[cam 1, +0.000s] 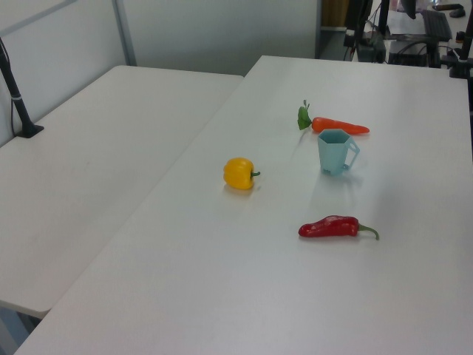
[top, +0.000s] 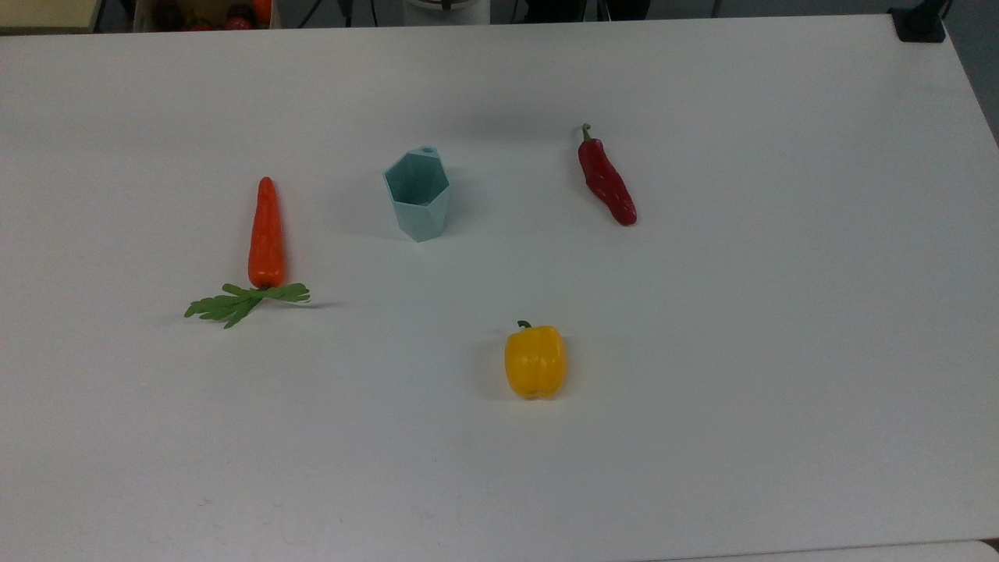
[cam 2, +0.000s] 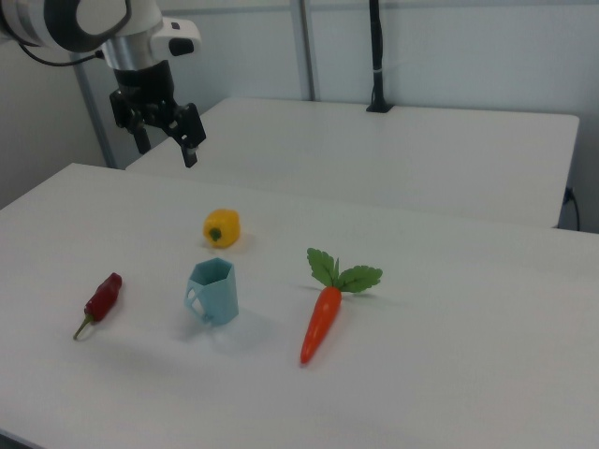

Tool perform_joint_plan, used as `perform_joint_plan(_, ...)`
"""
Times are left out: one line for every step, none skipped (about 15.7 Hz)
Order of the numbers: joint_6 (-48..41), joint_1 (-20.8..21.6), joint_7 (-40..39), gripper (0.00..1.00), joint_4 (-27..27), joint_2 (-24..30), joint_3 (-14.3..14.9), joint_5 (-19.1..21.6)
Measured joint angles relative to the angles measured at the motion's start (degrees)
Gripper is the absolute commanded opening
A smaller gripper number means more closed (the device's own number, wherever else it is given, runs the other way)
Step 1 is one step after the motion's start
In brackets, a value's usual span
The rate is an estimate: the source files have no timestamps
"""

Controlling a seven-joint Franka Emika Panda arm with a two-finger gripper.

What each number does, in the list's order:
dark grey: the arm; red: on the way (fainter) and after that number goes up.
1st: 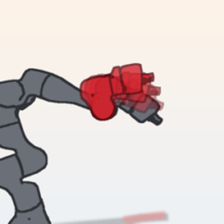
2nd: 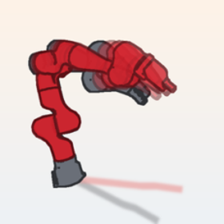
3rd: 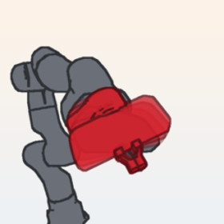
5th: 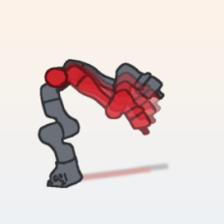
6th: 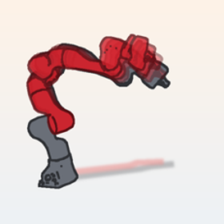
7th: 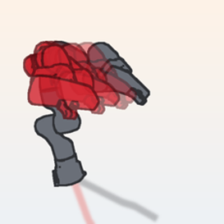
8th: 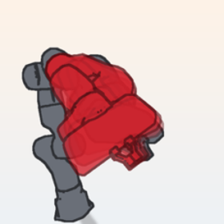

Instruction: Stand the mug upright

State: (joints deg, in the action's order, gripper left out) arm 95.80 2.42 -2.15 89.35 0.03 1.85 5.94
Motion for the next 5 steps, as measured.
perform_joint_plan(0.31,0.20,-0.57,1.00,0.36,0.00,0.48,0.00)
perform_joint_plan(0.39,0.41,-0.97,1.00,0.58,0.05,0.88,0.00)
perform_joint_plan(0.39,0.74,-1.17,1.00,0.74,0.13,1.23,0.00)
perform_joint_plan(0.39,1.03,-1.21,1.00,0.89,0.26,1.39,0.00)
perform_joint_plan(0.39,1.27,-1.21,1.00,0.99,0.40,1.41,0.00)
